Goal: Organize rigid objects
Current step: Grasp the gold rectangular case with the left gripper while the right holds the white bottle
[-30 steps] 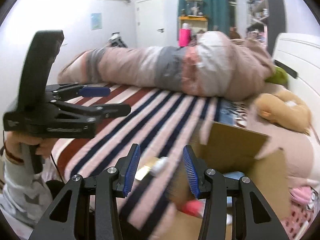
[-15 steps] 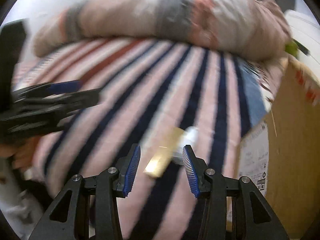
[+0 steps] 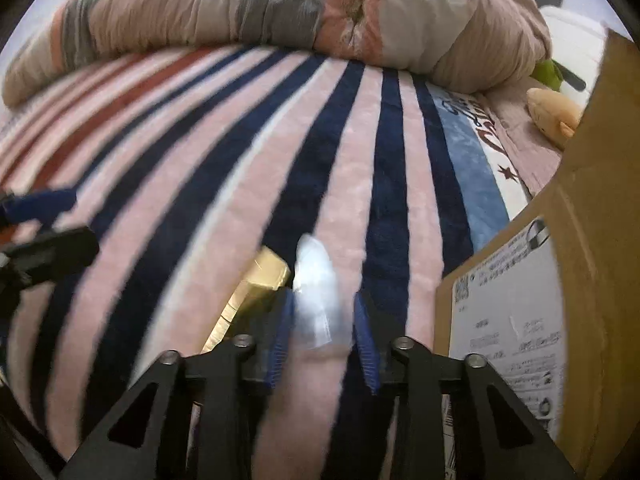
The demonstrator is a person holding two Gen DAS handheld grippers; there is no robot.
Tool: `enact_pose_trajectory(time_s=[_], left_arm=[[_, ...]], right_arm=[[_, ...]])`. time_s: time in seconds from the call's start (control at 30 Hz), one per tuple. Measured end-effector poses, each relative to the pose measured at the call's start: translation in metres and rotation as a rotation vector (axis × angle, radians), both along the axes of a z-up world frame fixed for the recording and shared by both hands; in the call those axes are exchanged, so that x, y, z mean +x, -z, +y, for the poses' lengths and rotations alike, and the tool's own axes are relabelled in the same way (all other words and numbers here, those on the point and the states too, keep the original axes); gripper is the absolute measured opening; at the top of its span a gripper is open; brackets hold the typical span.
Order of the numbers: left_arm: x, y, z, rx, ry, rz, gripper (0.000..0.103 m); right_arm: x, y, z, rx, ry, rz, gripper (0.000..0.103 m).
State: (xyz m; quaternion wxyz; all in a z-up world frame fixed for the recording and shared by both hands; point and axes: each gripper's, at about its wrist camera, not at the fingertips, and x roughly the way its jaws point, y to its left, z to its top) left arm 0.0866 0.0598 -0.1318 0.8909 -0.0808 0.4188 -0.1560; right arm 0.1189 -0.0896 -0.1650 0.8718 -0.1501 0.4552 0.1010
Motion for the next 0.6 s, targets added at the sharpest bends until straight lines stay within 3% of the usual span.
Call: enact_pose_trajectory(time_s=[0.07,0.13,0.23,0.37,0.57,0.6], left_arm=[[-0.001,0.001,-0.005,0.004,0.016,0.003,0.071],[-0.001,0.002,-0.009,0.006,0.034,0.010,0.071],[-0.002,0.007,-0.018,-0.020,0.085,0.036,0.071],[-0.001,0.016,-0.040,-0.027,0.149,0.062,0.070],[0.012,0.028,-0.062,-0.026,0.115,0.066,0.062],[0.014,0.029,-0.065,-0.018,0.111,0.059,0.054]], right_arm=[[-0.003,0.003,-0.002,0.071,-0.019,-0.013,0.020],[-0.009,0.002,-0.004,0.081,-0.022,-0.040,0.020],[-0.022,-0.001,-0.004,0.099,-0.030,-0.010,0.020],[-0.052,-0.005,-0.003,0.048,-0.057,0.001,0.020],[-0.074,0.002,-0.014,0.026,-0.049,0.015,0.020],[-0.075,0.002,-0.015,0.027,-0.052,0.012,0.020]])
